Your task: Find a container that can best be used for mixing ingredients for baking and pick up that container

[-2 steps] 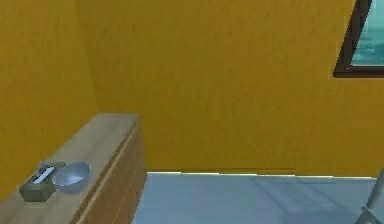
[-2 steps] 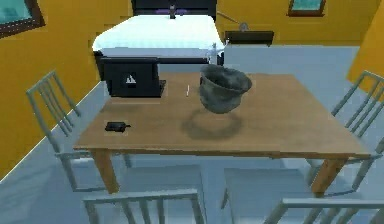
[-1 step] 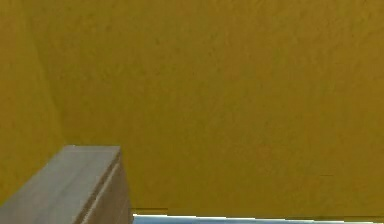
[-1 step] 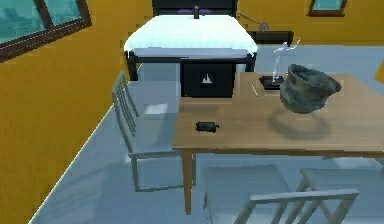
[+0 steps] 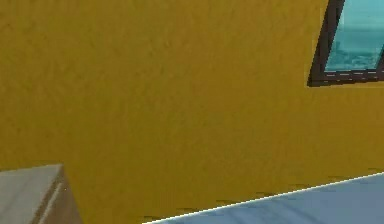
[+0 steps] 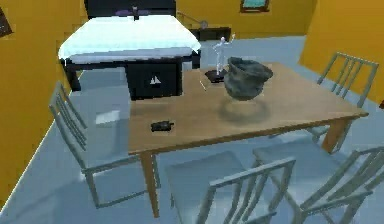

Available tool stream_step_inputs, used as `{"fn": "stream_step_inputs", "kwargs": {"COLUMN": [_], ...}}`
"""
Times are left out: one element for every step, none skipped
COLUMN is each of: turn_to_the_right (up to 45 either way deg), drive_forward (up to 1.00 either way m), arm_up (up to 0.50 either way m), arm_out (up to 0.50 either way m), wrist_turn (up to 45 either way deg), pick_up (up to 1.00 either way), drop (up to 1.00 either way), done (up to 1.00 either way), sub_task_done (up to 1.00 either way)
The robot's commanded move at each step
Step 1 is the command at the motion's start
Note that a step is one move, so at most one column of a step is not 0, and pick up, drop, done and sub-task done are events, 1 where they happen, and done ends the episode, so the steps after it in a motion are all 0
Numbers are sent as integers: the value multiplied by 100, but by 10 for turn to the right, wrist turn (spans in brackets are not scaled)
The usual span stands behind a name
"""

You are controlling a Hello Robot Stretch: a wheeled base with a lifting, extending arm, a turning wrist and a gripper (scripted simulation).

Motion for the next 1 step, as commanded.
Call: {"fn": "stream_step_inputs", "kwargs": {"turn_to_the_right": [0], "drive_forward": [65], "arm_up": [0], "arm_out": [0], "wrist_turn": [0], "pick_up": [0], "drop": [0], "done": [0], "sub_task_done": [0]}}
